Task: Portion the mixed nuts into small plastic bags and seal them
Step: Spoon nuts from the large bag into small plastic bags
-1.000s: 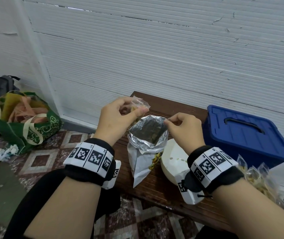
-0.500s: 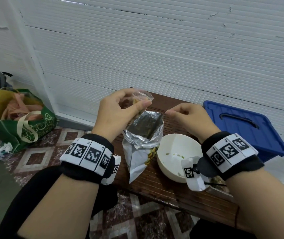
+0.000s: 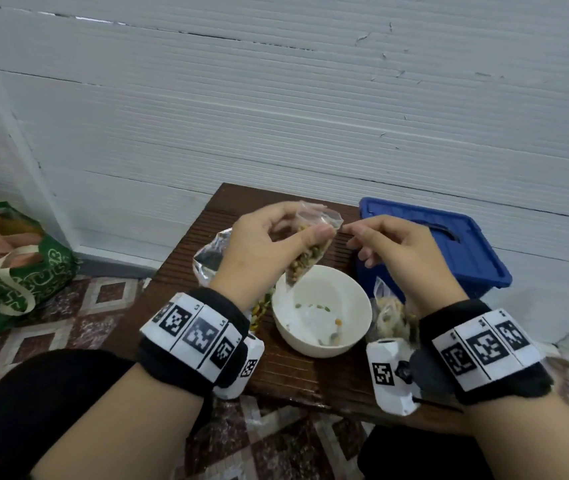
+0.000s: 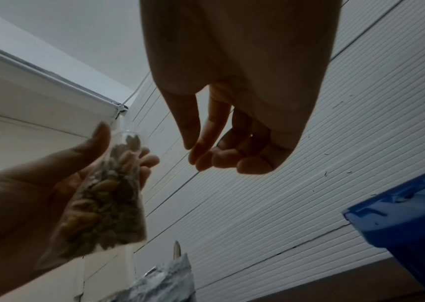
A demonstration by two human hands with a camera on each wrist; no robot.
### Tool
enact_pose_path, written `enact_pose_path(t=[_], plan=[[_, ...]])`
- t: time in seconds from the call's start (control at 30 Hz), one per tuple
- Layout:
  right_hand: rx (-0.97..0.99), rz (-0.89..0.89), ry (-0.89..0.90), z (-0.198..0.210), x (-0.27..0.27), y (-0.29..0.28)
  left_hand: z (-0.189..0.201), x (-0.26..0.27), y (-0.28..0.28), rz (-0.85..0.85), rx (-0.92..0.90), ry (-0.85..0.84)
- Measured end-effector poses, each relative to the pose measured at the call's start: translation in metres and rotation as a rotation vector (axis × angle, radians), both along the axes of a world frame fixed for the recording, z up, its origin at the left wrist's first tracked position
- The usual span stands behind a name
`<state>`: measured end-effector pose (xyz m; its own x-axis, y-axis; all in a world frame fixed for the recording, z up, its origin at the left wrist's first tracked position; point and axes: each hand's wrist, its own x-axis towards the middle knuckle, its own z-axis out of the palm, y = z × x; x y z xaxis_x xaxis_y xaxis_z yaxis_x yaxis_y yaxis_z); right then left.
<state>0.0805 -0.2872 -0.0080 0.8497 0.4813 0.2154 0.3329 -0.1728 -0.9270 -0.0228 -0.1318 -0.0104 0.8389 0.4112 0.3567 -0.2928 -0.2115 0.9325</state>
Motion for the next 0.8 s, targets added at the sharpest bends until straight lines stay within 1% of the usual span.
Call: enact_pose_path(t=[0.17,0.27,0.33,0.47,0.53,0.63,0.8], plan=[[0.11,-0.033,0.12,0.002,0.001,-0.038,-0.019,0.025,-0.036,-0.07,-0.014,0.055],[0.136,-0.072,0.136,-0.001,0.005,-0.063,-0.029,0.037,-0.059,-0.105,0.075,0.067],[0.154,-0.123,0.135,-0.006,0.008,-0.077,-0.032,0.043,-0.072,-0.093,0.149,0.067],[0.169,-0.196,0.162,-0.018,0.014,-0.1,-0.037,0.056,-0.088,-0.07,0.184,0.09],[0.178,-0.221,0.182,-0.023,0.017,-0.11,-0.038,0.062,-0.095,-0.063,0.174,0.104],[0.211,-0.261,0.222,-0.03,0.021,-0.124,-0.038,0.069,-0.103,-0.058,0.112,0.113],[0.282,-0.338,0.23,-0.03,0.026,-0.145,-0.031,0.083,-0.115,-0.04,0.004,0.058]])
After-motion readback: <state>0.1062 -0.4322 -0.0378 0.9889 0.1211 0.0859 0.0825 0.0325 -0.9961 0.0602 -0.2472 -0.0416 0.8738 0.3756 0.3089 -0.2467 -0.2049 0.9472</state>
